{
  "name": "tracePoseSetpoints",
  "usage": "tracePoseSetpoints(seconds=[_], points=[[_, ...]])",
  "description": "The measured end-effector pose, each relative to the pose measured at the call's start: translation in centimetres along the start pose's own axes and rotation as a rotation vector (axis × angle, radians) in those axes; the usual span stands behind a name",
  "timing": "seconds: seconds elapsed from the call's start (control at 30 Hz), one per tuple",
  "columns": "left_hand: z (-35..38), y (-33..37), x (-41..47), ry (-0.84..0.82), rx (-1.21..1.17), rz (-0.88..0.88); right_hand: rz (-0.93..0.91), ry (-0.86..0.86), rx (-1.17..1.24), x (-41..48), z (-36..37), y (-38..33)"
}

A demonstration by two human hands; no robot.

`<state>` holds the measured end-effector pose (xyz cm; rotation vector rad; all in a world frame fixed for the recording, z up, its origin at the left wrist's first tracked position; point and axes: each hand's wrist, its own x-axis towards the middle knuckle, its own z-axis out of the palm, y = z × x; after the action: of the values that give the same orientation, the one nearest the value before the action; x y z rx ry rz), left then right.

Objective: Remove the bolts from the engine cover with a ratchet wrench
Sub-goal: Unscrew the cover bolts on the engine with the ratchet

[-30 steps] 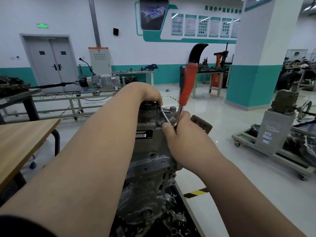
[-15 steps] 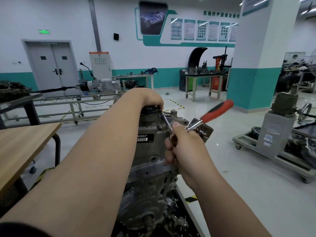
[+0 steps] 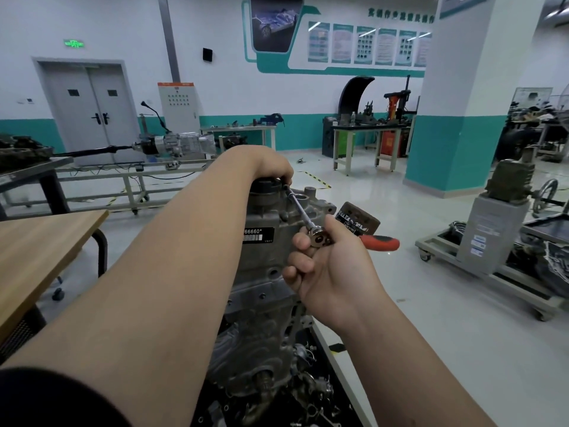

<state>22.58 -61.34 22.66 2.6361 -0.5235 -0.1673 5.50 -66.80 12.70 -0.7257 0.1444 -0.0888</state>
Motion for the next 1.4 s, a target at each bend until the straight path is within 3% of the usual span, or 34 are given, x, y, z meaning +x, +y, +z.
tracePoseSetpoints(seconds=[0.13,0.3,0.6,0.67,0.77,0.93,1.07,1.17,1.4], points=[[-0.1,0.1,-0.6,0.004,0.021,0.015,-0.083,0.076,-0.228,0.0,-0.2,-0.2],[0.0,0.2,-0.7,-0.003,0.046,0.035,-0.276,0.161,-0.87,-0.1,-0.5,-1.0],[-0.1,0.3,-0.9,-0.048,0.028,0.044,-0.523,0.197,-1.742,0.2,1.0,-2.4],[-0.1,0.3,-0.9,-0.047,0.028,0.067,-0.563,0.197,-1.824,0.3,1.2,-2.3],[-0.1,0.2,-0.8,-0.023,0.02,0.052,-0.551,0.186,-1.556,0.6,0.8,-1.9],[0.0,0.0,-0.6,0.002,0.017,0.021,-0.261,0.123,-0.361,0.7,0.5,0.1],[-0.1,0.0,-0.5,-0.004,0.039,0.033,-0.097,0.012,0.239,0.5,0.3,0.4],[-0.2,0.1,-0.4,-0.005,0.073,0.041,-0.078,0.002,0.279,0.4,0.2,0.4],[-0.4,0.4,-0.2,-0.062,0.117,0.015,-0.093,0.032,-0.033,0.4,-0.4,0.2]])
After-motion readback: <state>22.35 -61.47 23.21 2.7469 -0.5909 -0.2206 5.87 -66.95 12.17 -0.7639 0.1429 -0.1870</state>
